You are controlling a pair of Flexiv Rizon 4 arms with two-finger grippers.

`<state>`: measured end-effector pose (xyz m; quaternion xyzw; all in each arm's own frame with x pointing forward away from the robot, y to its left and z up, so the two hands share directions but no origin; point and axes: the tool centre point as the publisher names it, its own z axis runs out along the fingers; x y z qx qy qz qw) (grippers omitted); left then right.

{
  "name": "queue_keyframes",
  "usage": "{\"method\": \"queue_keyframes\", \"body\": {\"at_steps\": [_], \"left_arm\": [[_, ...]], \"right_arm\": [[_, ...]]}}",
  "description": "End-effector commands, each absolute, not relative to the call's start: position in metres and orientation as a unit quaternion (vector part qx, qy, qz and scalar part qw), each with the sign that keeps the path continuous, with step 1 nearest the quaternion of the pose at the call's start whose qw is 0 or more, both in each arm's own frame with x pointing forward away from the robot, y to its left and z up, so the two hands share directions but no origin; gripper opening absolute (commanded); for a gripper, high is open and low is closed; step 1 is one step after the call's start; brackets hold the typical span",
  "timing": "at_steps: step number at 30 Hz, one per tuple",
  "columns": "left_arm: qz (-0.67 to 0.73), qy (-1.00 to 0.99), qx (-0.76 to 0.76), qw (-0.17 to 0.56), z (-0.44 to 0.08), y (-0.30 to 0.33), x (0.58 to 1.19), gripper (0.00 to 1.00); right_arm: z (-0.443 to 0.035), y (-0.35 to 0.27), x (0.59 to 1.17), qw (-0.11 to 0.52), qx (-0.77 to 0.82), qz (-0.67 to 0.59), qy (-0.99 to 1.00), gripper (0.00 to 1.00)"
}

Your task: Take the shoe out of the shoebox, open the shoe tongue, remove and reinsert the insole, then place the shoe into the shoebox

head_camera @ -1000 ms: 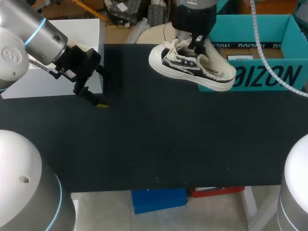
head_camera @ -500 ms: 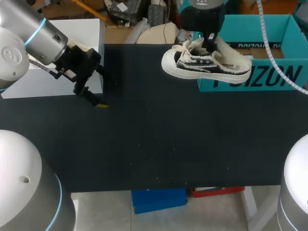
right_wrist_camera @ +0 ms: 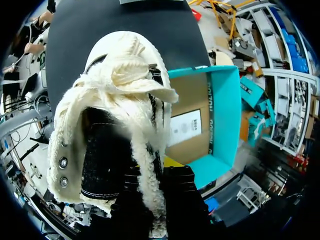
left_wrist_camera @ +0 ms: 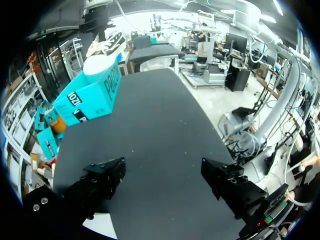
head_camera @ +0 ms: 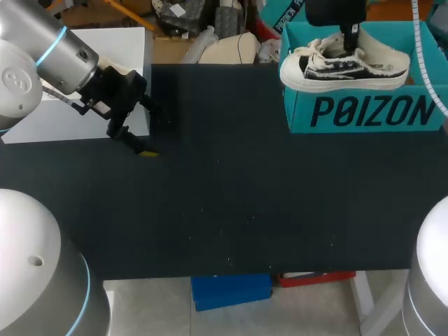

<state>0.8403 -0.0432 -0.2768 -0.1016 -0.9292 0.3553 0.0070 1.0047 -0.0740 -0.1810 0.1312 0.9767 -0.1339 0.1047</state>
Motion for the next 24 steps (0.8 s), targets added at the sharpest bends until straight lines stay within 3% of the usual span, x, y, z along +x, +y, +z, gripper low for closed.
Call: {"method": "queue_keyframes", "body": {"at_steps": [1, 24], "left_arm": [[0.355, -0.929, -0.101, 0.005, -0.278, -0.044, 0.84, 1.0], [0.355, -0.929, -0.101, 0.005, -0.278, -0.044, 0.84, 1.0]], "right_arm": [[-0.19, -0.097, 1.033, 0.098, 0.122, -0.111, 0.981, 0.0], [-0.24, -0.158, 1.108, 0.059, 0.157, -0.107, 0.98, 0.0]]}}
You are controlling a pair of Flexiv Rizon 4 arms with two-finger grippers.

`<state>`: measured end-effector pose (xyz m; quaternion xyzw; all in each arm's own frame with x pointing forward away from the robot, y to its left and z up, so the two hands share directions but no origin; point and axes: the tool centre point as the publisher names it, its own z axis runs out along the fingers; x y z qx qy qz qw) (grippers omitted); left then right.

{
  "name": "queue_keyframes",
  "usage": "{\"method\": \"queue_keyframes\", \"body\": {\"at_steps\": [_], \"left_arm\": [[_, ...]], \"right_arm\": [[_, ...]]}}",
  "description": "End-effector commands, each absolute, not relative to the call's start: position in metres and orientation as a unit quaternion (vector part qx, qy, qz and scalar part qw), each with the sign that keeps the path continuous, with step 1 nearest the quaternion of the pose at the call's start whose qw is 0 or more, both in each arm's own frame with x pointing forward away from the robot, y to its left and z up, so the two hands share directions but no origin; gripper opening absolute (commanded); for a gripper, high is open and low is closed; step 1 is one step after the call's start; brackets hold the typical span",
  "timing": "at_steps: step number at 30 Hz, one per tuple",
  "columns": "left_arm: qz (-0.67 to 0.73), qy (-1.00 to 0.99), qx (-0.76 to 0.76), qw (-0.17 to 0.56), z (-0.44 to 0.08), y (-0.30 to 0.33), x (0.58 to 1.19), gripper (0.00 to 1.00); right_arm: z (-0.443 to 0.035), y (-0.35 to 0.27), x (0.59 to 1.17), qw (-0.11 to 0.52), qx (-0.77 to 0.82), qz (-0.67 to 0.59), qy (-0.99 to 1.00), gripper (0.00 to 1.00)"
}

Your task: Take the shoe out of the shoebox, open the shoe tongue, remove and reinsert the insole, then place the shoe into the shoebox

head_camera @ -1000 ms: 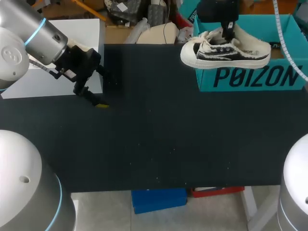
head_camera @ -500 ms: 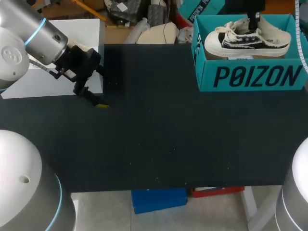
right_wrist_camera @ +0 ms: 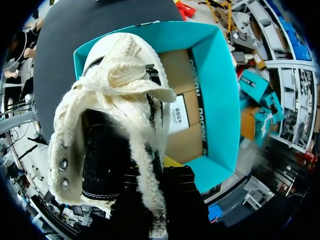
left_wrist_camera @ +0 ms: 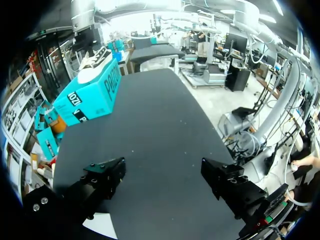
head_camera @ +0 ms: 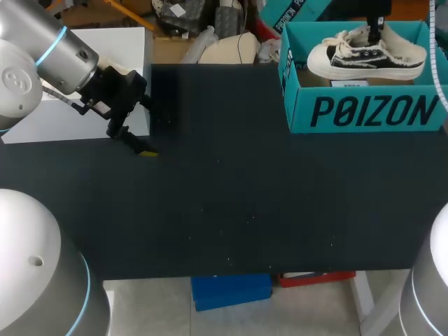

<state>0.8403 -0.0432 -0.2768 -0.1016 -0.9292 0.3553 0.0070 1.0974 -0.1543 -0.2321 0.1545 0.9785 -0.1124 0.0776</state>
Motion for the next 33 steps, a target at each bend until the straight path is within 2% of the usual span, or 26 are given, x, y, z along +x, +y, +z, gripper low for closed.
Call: {"method": "queue_keyframes", "body": {"at_steps": [1, 18, 33], "left_arm": [[0.355, -0.929, -0.101, 0.005, -0.278, -0.044, 0.84, 1.0], [0.355, -0.929, -0.101, 0.005, -0.278, -0.044, 0.84, 1.0], [0.355, -0.929, -0.101, 0.005, -0.278, -0.044, 0.84, 1.0]], "right_arm": [[-0.242, -0.159, 1.11, 0.058, 0.158, -0.106, 0.98, 0.0], [-0.284, -0.179, 1.128, 0.049, 0.139, -0.072, 0.986, 0.0], [-0.334, -0.181, 1.129, 0.013, 0.13, -0.057, 0.99, 0.0]]}}
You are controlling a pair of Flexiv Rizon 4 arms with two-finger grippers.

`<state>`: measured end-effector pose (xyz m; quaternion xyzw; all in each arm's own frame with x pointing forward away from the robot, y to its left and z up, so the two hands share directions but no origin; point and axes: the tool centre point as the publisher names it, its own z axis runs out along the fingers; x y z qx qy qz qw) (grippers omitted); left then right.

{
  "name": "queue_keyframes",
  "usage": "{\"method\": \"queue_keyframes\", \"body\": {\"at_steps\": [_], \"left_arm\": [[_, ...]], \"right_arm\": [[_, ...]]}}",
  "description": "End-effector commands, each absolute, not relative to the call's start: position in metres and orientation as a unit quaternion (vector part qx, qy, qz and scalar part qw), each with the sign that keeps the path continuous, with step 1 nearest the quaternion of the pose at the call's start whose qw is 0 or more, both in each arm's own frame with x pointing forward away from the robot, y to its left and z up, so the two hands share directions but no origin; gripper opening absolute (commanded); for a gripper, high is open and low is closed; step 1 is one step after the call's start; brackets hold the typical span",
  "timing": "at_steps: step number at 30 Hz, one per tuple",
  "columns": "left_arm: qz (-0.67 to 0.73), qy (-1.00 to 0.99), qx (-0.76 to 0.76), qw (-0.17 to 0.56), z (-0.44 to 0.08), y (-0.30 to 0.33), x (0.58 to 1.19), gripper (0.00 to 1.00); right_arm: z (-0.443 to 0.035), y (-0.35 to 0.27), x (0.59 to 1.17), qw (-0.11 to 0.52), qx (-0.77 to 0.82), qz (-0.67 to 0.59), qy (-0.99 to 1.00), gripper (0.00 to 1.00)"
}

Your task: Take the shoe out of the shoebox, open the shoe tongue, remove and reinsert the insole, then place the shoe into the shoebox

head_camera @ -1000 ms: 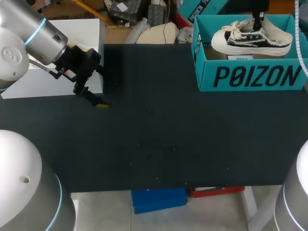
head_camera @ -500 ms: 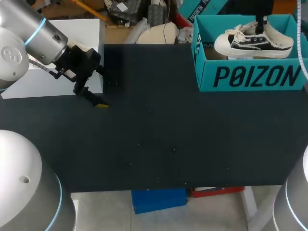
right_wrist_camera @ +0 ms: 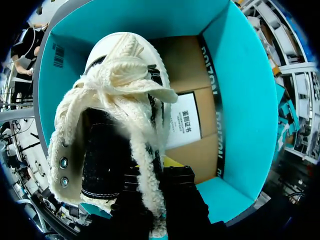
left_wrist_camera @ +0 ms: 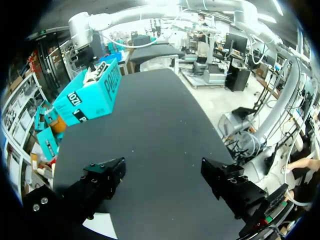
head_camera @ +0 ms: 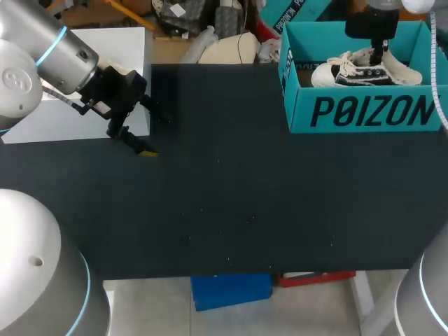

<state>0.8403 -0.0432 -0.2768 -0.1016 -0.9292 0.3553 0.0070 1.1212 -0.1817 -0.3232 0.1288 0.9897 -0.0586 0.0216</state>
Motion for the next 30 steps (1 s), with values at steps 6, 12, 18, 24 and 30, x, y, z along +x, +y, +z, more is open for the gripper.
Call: {"method": "queue_keyframes", "body": {"at_steps": [6, 12, 18, 24, 30], "left_arm": [[0.355, -0.929, -0.101, 0.005, -0.278, -0.044, 0.84, 1.0], [0.355, -0.929, -0.101, 0.005, -0.278, -0.044, 0.84, 1.0], [0.355, -0.929, -0.101, 0.005, -0.278, -0.044, 0.84, 1.0], [0.355, -0.929, -0.101, 0.005, -0.278, -0.044, 0.84, 1.0], [0.355, -0.929, -0.101, 0.005, -0.278, -0.044, 0.84, 1.0]], "right_arm": [[-0.353, -0.174, 1.124, 0.01, 0.129, -0.053, 0.99, 0.0], [-0.372, -0.166, 1.12, -0.005, 0.118, -0.049, 0.992, 0.0], [-0.386, -0.164, 1.117, -0.019, 0.111, -0.052, 0.992, 0.0], [-0.392, -0.165, 1.115, -0.031, 0.118, -0.065, 0.99, 0.41], [-0.38, -0.172, 1.12, -0.011, 0.134, -0.074, 0.988, 0.54]]}}
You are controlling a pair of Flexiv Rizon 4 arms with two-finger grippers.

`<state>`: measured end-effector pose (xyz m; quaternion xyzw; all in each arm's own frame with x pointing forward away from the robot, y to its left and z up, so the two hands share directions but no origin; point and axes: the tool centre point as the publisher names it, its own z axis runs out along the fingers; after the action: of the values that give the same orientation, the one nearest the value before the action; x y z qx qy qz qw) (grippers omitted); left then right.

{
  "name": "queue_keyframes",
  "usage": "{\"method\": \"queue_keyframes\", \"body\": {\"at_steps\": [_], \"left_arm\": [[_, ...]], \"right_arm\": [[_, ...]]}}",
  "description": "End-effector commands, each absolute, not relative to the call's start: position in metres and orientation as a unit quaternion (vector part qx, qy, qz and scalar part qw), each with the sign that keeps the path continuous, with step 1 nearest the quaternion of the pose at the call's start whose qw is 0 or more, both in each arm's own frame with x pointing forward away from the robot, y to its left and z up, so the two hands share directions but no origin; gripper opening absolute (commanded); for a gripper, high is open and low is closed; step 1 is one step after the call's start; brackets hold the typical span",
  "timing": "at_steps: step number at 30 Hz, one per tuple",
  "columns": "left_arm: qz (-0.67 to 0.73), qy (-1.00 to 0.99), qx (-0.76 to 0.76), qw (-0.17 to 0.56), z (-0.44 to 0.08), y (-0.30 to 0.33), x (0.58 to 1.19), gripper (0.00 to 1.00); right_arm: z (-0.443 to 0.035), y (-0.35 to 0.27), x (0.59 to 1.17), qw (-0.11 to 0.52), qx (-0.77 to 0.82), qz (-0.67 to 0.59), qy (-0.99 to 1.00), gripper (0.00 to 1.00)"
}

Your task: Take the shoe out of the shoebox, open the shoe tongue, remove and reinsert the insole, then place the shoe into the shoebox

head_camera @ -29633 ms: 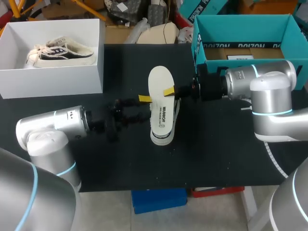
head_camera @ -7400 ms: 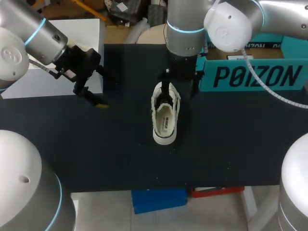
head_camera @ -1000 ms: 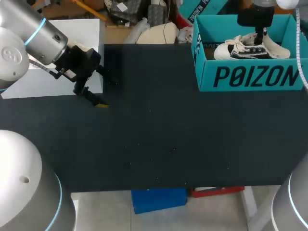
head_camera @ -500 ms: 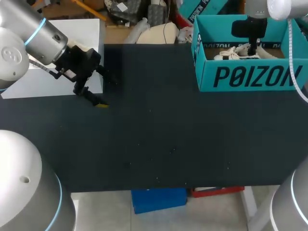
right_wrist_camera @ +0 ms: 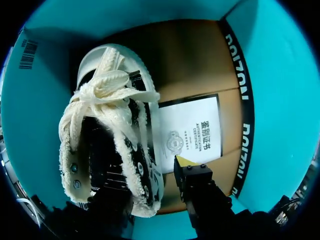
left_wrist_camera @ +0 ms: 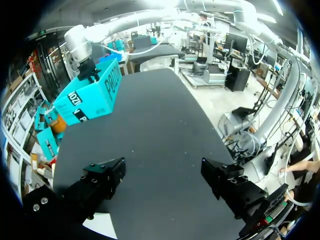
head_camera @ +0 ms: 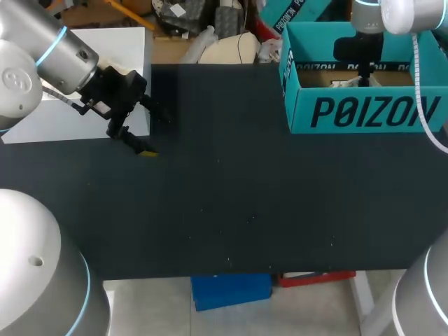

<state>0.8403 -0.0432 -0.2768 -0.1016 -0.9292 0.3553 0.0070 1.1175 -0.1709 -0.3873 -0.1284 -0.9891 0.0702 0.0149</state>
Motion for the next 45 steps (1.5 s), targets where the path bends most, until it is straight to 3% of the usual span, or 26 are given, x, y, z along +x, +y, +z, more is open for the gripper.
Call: {"method": "queue_keyframes", "body": {"at_steps": [1, 3, 5, 7, 8, 11, 13, 17, 23, 25, 35, 45], "left_arm": [[0.355, -0.929, -0.101, 0.005, -0.278, -0.044, 0.84, 1.0], [0.355, -0.929, -0.101, 0.005, -0.278, -0.044, 0.84, 1.0], [0.355, -0.929, -0.101, 0.005, -0.278, -0.044, 0.84, 1.0], [0.355, -0.929, -0.101, 0.005, -0.278, -0.044, 0.84, 1.0], [0.355, -0.929, -0.101, 0.005, -0.278, -0.044, 0.84, 1.0], [0.355, -0.929, -0.101, 0.005, -0.278, -0.044, 0.84, 1.0], [0.355, -0.929, -0.101, 0.005, -0.278, -0.044, 0.84, 1.0], [0.355, -0.929, -0.101, 0.005, -0.278, -0.044, 0.84, 1.0], [0.355, -0.929, -0.101, 0.005, -0.278, -0.044, 0.84, 1.0], [0.355, -0.929, -0.101, 0.005, -0.278, -0.044, 0.84, 1.0], [0.355, -0.929, -0.101, 0.005, -0.278, -0.044, 0.84, 1.0], [0.355, -0.929, -0.101, 0.005, -0.278, -0.044, 0.84, 1.0]], "right_arm": [[-0.377, -0.173, 1.121, 0.008, -0.135, 0.077, -0.988, 0.58], [-0.37, -0.176, 1.122, -0.001, -0.14, 0.083, -0.987, 0.69], [-0.36, -0.18, 1.122, -0.009, -0.148, 0.089, -0.985, 0.72], [-0.348, -0.182, 1.122, -0.021, -0.148, 0.092, -0.984, 0.69], [-0.342, -0.183, 1.122, -0.026, -0.152, 0.093, -0.984, 0.72], [-0.322, -0.184, 1.121, -0.042, -0.157, 0.093, -0.982, 0.62], [-0.308, -0.183, 1.119, -0.052, -0.162, 0.091, -0.981, 0.61], [-0.28, -0.176, 1.111, -0.062, -0.169, 0.097, -0.979, 0.62], [-0.235, -0.156, 1.087, -0.066, -0.195, 0.107, -0.973, 0.74], [-0.221, -0.147, 1.075, -0.061, -0.202, 0.108, -0.971, 0.68], [-0.161, -0.087, 1.001, -0.091, -0.239, 0.119, -0.959, 0.71], [-0.154, -0.008, 0.955, -0.111, -0.285, 0.091, -0.948, 0.71]]}}
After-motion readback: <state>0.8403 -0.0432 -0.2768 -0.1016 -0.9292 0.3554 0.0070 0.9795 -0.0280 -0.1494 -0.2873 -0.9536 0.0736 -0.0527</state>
